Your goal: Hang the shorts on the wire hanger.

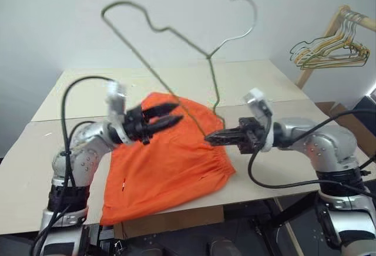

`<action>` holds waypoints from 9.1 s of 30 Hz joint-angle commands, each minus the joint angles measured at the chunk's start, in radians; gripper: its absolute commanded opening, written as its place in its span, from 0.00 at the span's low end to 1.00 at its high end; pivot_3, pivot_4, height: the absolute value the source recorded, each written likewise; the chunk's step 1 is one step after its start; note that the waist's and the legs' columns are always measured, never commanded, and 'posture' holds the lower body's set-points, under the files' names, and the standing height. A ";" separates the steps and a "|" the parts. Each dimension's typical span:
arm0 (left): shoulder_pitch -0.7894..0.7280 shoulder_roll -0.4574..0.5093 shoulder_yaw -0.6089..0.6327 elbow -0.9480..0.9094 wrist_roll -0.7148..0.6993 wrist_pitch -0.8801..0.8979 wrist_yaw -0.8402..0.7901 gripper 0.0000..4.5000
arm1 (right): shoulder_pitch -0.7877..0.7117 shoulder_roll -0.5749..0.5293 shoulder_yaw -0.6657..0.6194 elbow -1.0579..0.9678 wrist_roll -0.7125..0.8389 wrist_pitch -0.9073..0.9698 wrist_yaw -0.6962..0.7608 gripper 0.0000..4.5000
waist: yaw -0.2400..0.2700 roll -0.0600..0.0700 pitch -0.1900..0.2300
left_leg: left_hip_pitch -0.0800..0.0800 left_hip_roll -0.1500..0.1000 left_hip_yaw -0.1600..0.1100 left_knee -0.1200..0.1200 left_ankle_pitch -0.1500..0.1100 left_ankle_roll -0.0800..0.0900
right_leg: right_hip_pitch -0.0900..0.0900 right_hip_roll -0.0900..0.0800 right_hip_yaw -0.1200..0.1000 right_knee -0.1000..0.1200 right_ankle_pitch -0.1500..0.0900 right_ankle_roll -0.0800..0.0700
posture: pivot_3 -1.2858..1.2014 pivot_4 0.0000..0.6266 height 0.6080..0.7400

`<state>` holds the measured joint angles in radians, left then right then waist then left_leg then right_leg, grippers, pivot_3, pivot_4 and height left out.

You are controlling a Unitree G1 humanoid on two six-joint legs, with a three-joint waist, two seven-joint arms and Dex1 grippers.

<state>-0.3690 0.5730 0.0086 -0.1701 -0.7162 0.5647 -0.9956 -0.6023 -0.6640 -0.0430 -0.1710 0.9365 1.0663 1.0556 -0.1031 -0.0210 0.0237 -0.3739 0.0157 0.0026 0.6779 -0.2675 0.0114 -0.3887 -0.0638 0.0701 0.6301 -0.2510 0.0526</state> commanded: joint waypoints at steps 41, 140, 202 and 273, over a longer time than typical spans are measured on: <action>0.155 0.194 -0.091 -0.172 0.347 -0.240 -0.100 1.00 | 0.449 -0.440 0.041 0.379 -0.098 0.271 0.277 0.00 | 0.006 0.003 0.002 | 0.001 0.001 0.008 0.001 -0.002 0.002 | 0.000 0.000 0.004 -0.001 -0.003 0.005 | 0.47 0.00 1.00; -0.695 0.025 -0.164 0.756 0.497 -0.534 -0.468 1.00 | -0.031 -0.154 0.228 0.319 -0.742 -0.699 0.234 0.00 | -0.005 0.005 0.002 | -0.002 0.001 0.005 0.003 -0.001 0.002 | -0.002 0.002 0.002 0.001 0.001 0.000 | 0.47 0.00 1.00; -0.679 0.152 -0.215 0.815 0.583 -0.659 -0.605 0.00 | 0.426 0.137 0.061 -0.153 -0.505 -0.327 -0.265 0.59 | -0.018 0.005 0.002 | -0.016 0.001 -0.001 0.015 -0.002 0.003 | -0.015 0.002 0.002 0.014 0.000 0.001 | 0.46 0.00 1.00; -0.632 0.242 -0.335 0.722 0.575 -0.792 -0.520 0.00 | 0.060 -0.305 0.134 -0.074 -0.605 -0.510 0.126 0.00 | 0.006 0.005 0.002 | -0.016 0.001 0.003 0.018 -0.003 0.005 | -0.015 0.002 0.002 0.016 0.000 0.002 | 0.47 0.00 1.00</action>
<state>-0.9654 0.8095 -0.3680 0.5767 -0.1569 -0.2304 -1.5304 -0.5129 -0.9535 0.0996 -0.2189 0.3358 0.5266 1.1780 -0.0973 -0.0156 0.0261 -0.3902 0.0165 0.0056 0.6956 -0.2701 0.0161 -0.4037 -0.0617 0.0724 0.6458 -0.2515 0.0544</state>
